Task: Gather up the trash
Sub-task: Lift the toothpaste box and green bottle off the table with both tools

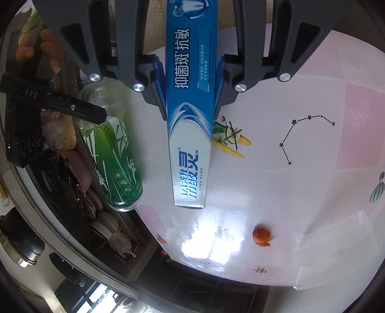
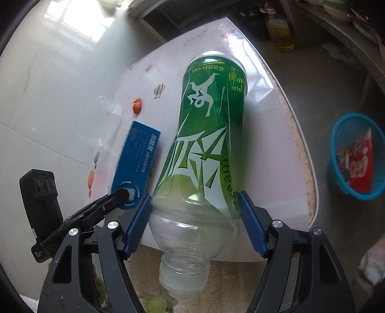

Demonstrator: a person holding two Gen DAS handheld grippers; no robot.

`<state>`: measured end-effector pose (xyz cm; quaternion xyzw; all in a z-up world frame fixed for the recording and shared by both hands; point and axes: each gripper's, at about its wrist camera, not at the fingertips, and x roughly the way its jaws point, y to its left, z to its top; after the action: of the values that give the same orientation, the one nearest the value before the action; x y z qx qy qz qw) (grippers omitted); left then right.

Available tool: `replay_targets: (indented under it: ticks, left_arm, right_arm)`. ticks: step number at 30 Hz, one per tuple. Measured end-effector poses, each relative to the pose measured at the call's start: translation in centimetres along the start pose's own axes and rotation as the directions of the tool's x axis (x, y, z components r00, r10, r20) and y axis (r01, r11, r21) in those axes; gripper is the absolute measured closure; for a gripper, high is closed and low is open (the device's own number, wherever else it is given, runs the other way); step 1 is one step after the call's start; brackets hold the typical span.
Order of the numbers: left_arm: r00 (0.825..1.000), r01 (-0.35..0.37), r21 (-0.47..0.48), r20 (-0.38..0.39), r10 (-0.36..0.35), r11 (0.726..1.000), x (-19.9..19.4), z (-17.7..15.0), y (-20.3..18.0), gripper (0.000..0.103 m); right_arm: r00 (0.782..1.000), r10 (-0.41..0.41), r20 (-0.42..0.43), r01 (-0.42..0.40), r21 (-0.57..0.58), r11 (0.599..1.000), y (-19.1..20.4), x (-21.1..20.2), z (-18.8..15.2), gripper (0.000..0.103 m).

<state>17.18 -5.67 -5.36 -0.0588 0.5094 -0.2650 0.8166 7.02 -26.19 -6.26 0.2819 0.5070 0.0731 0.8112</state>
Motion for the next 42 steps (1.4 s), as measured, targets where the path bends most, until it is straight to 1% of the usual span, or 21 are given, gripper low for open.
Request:
replay_targets:
  ticks: [2, 6, 8, 11, 15, 17, 22, 29, 42]
  left_arm:
    - [1.0, -0.02, 0.023, 0.004, 0.02, 1.0, 0.2, 0.1, -0.4, 0.07]
    - [0.999, -0.044, 0.066, -0.001, 0.044, 0.997, 0.7, -0.2, -1.2, 0.067]
    - [0.999, -0.043, 0.087, 0.001, 0.043, 0.995, 0.8, -0.4, -1.5, 0.066]
    - [1.0, -0.029, 0.086, 0.005, 0.029, 0.996, 0.9, -0.6, -1.5, 0.066]
    - [0.999, -0.039, 0.103, 0.0, 0.039, 0.994, 1.1, -0.7, -1.5, 0.066]
    - [0.999, -0.038, 0.095, -0.011, 0.039, 0.995, 1.3, -0.9, -1.3, 0.066]
    - [0.999, -0.048, 0.094, 0.003, 0.048, 0.994, 1.3, -1.1, -1.4, 0.066]
    - [0.998, -0.065, 0.107, 0.014, 0.064, 0.992, 1.3, -1.3, -1.9, 0.066]
    - [0.999, -0.052, 0.103, 0.018, 0.05, 0.993, 1.1, -1.3, -1.6, 0.067]
  right_arm:
    - [1.0, -0.01, 0.001, 0.01, 0.005, 1.0, 0.2, -0.1, -0.1, 0.034]
    - [0.998, -0.063, 0.002, 0.063, 0.006, 0.998, 0.6, 0.2, -0.2, 0.034]
    - [0.998, -0.065, -0.007, 0.065, 0.019, 0.998, 0.4, 0.2, -0.2, 0.034]
    - [0.996, -0.085, -0.007, 0.085, 0.027, 0.996, 0.5, 0.7, -0.1, 0.034]
    - [0.995, -0.098, -0.008, 0.098, 0.037, 0.994, 0.6, 1.0, 0.2, 0.034]
    - [0.995, -0.098, -0.008, 0.098, 0.047, 0.994, 0.7, 1.1, 0.3, 0.034]
    - [0.996, -0.093, -0.009, 0.093, 0.072, 0.993, 0.6, 1.0, 0.7, 0.034]
    - [0.996, -0.091, 0.002, 0.09, 0.077, 0.993, 0.7, 1.4, 1.4, 0.035]
    - [0.997, -0.069, 0.03, 0.067, 0.087, 0.994, 0.4, 0.9, 0.8, 0.036]
